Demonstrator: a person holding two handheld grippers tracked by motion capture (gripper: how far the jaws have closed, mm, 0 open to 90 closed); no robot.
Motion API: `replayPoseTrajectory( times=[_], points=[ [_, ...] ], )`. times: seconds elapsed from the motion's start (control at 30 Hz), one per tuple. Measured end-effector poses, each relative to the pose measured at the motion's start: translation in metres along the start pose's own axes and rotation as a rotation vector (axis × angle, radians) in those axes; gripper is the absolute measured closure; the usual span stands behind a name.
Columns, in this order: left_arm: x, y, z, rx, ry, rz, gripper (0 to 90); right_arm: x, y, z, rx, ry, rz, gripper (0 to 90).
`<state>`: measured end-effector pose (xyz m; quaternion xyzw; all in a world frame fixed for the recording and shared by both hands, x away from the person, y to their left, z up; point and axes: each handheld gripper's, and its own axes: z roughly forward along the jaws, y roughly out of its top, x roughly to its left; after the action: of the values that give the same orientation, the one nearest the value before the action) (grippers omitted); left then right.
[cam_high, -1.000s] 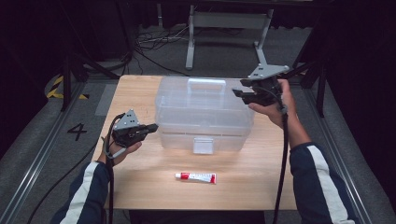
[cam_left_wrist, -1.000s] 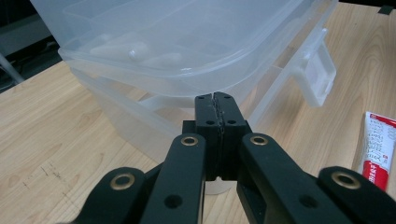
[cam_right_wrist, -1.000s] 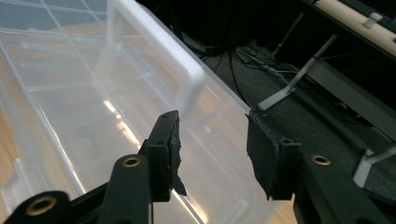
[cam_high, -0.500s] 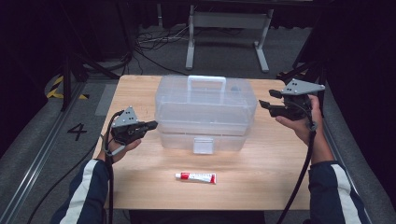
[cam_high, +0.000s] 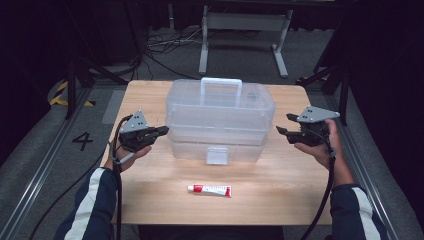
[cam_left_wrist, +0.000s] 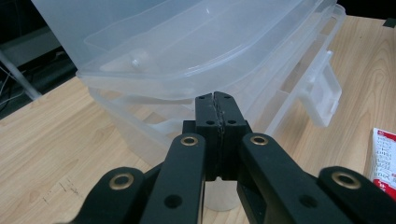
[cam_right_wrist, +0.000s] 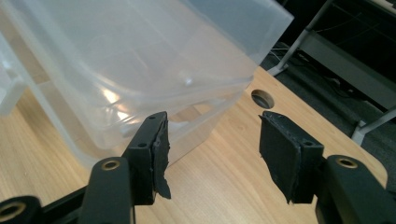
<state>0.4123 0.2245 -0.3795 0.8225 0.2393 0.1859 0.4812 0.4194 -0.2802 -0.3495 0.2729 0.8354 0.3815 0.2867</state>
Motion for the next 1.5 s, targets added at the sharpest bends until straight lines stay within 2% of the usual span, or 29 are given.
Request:
replayPoseTrajectory(
  times=[0.13, 0.2, 0.27, 0.43, 0.7, 1.03, 1.23, 1.3, 1.43, 1.5],
  points=[
    [0.0, 0.003, 0.002, 0.001, 0.001, 0.004, 89.8, 0.009, -0.006, 0.005, -0.032, 0.043, -0.024, 41.9],
    [0.0, 0.004, 0.002, -0.002, 0.0, 0.005, 89.8, 0.012, -0.006, 0.01, -0.026, 0.019, -0.033, 42.3],
    [0.001, 0.005, 0.002, -0.001, -0.002, 0.009, 89.8, 0.013, -0.006, 0.013, -0.052, 0.024, -0.024, 43.3],
    [0.0, 0.005, 0.004, 0.001, -0.008, 0.008, 89.6, 0.014, -0.007, 0.016, -0.077, 0.005, -0.016, 46.0],
    [-0.001, 0.006, 0.004, -0.008, -0.011, 0.007, 88.1, 0.02, -0.006, 0.017, -0.107, -0.022, -0.036, 51.5],
    [-0.007, 0.005, 0.0, -0.019, -0.034, 0.012, 83.0, 0.024, -0.011, 0.019, -0.196, -0.063, -0.041, 56.4],
    [-0.013, -0.001, 0.003, 0.025, -0.044, 0.031, 76.8, 0.026, -0.011, 0.019, -0.245, -0.085, -0.022, 63.0],
    [-0.016, -0.003, 0.004, 0.034, -0.061, 0.033, 73.1, 0.028, -0.01, 0.021, -0.261, -0.107, -0.023, 64.9],
    [-0.019, -0.004, 0.007, 0.045, -0.078, 0.041, 70.6, 0.029, -0.01, 0.022, -0.269, -0.121, -0.019, 65.8],
    [-0.022, -0.005, 0.012, 0.066, -0.091, 0.052, 68.8, 0.03, -0.009, 0.024, -0.278, -0.138, -0.011, 66.8]
  ],
)
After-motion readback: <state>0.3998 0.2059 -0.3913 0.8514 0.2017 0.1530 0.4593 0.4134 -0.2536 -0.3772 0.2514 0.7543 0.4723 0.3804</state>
